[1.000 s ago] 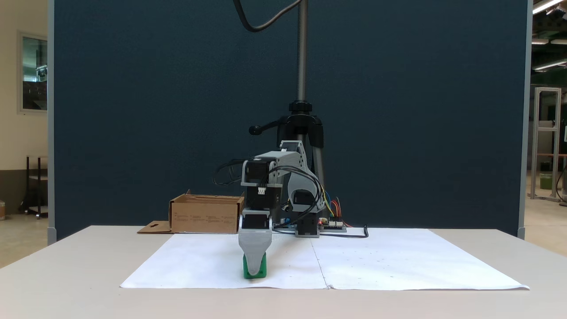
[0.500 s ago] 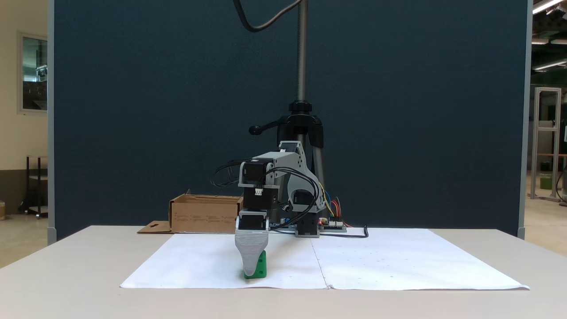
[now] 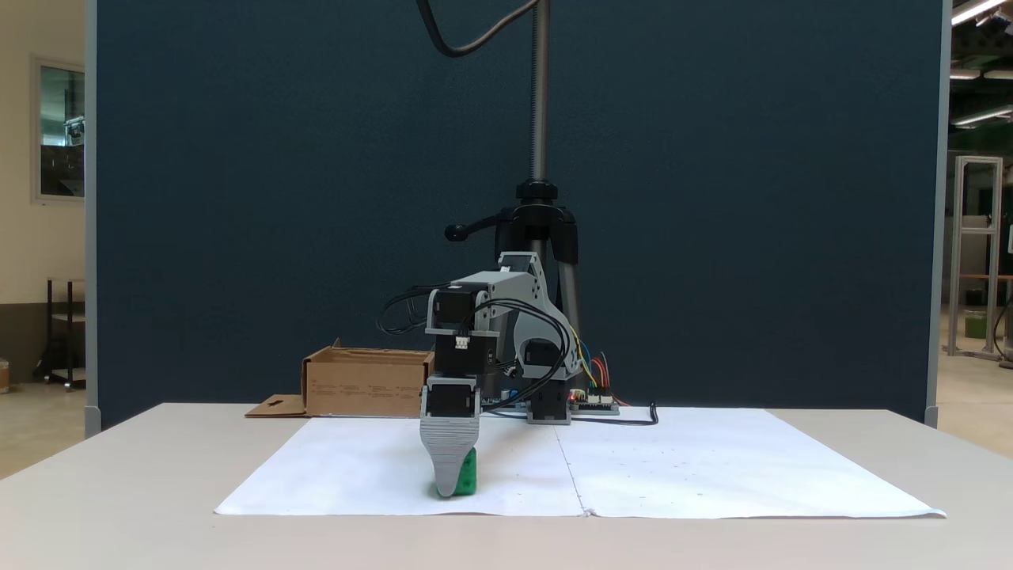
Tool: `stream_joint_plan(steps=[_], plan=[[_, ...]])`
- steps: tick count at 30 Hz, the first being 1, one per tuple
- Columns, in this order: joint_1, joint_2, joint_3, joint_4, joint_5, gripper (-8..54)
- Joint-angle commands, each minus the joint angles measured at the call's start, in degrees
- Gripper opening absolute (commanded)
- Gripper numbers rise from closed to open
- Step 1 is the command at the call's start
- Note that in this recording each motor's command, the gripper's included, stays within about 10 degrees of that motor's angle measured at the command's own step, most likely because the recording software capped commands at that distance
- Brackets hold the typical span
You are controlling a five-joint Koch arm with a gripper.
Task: Grasp a green dice and put it in the bin.
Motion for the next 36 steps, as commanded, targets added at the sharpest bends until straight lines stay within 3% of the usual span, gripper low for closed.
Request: stream_joint_plan(steps=[1, 10, 15, 19, 26, 36], plan=[[0.70, 1.32, -2.29, -1.32, -5.19, 11.9], [0.70, 1.76, -2.37, -1.93, -5.01, 11.9], [2.46, 8.17, -2.29, -1.41, -0.88, 11.9], [9.23, 20.21, -2.29, 4.92, 11.69, 11.9], [20.39, 29.36, -2.29, 12.04, 22.94, 11.9], [40.34, 35.33, -2.20, 16.70, 24.26, 11.9]])
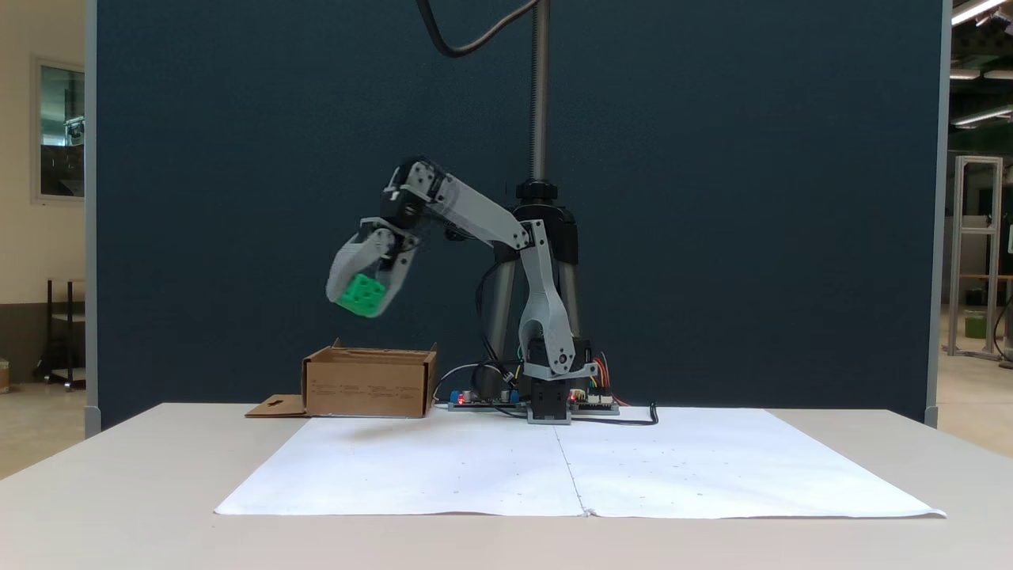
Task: Grasp a green dice and put it in the bin.
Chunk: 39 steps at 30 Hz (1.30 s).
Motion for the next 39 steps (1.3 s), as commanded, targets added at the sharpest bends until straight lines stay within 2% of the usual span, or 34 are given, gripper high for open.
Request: stream_joint_plan(steps=[1, 12, 19, 32, 39], plan=[[2.55, 3.08, -2.29, 3.25, 3.60, 11.9], [23.73, 4.66, -2.37, 3.87, 3.25, 11.9], [35.95, 4.48, -0.26, 9.58, -5.71, 11.9], [43.77, -3.69, 3.43, 9.05, -15.82, 11.9], [44.03, -6.06, 7.91, 7.82, -17.31, 11.9]])
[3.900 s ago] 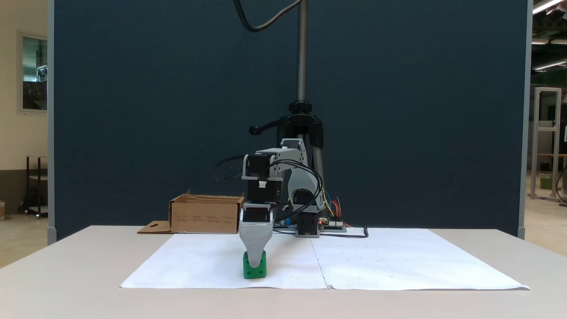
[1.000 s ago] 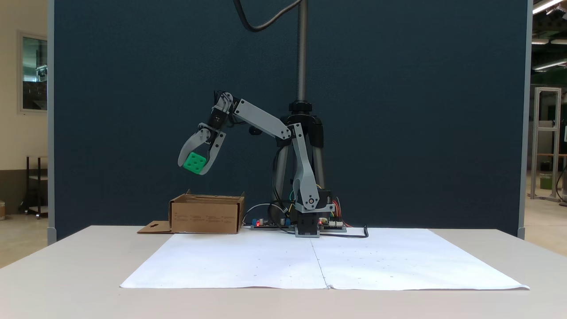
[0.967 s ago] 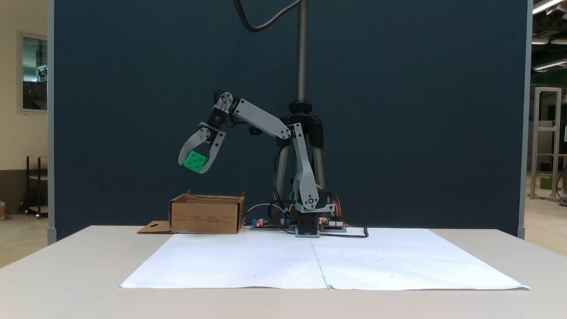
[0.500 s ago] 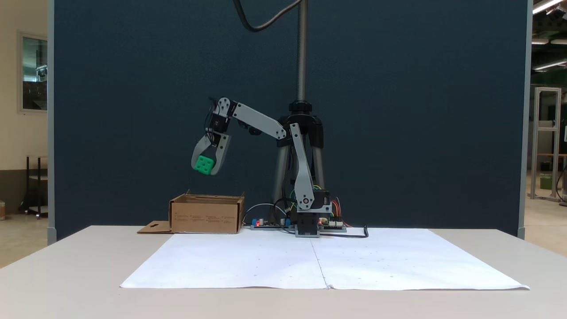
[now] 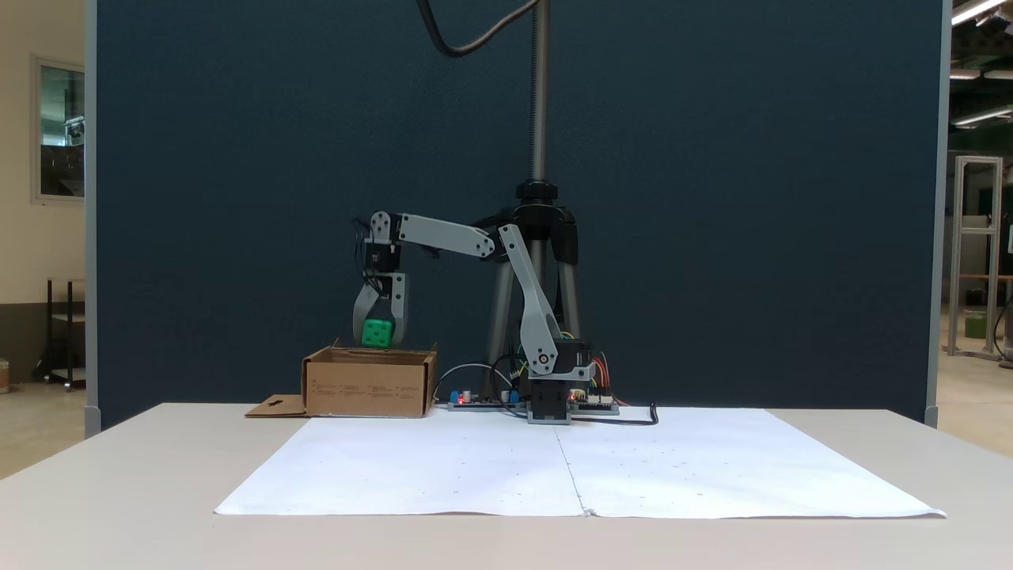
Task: Grasp a green dice and put it in the bin.
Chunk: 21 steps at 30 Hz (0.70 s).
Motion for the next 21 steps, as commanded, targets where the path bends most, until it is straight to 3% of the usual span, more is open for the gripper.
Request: stream_joint_plan(steps=[1, 8, 9, 10, 14, 21], plan=[[0.53, 1.32, -0.26, 2.02, -5.36, 11.9], [0.79, 1.14, 0.44, 1.05, -5.36, 11.9], [0.79, 1.14, 1.32, 1.05, -5.36, 18.5], [0.88, 1.14, 2.02, 1.14, -5.27, 30.6], [0.53, 1.32, 4.22, 0.97, -5.27, 43.9], [0.26, 1.32, 4.22, -2.02, -5.19, 44.6]])
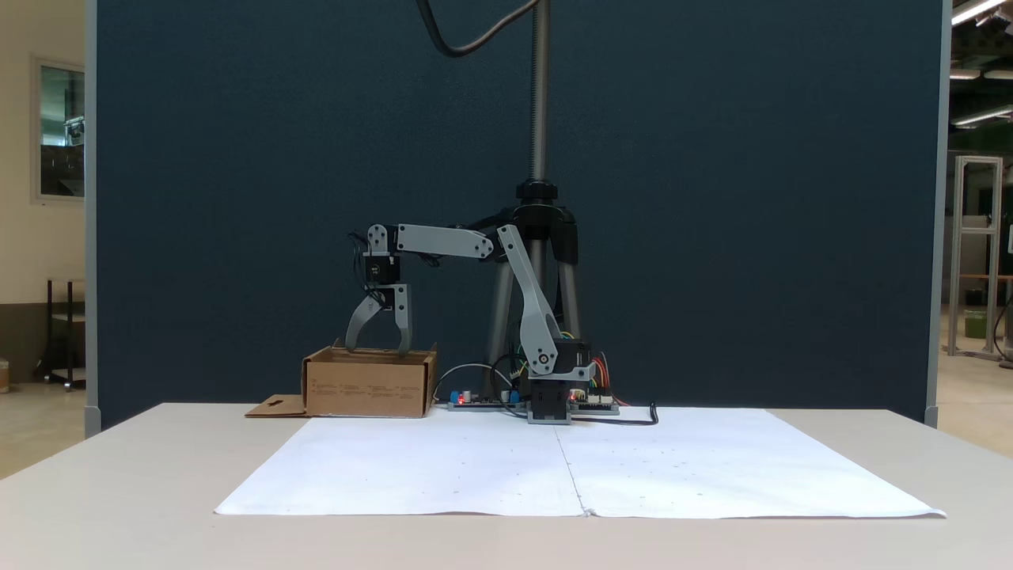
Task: Grasp a green dice and put it in the bin.
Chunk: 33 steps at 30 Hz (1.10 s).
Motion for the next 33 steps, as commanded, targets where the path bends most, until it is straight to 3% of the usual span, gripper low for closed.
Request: stream_joint_plan(steps=[1, 7, 16, 33], plan=[[0.00, 2.02, -0.79, -2.02, -5.19, 44.3], [-1.32, 5.63, -2.99, -10.02, -2.72, 42.6], [-13.54, 16.26, -6.59, -19.42, 18.00, 42.2], [-60.29, 24.43, -6.42, -19.51, 18.90, 42.6]])
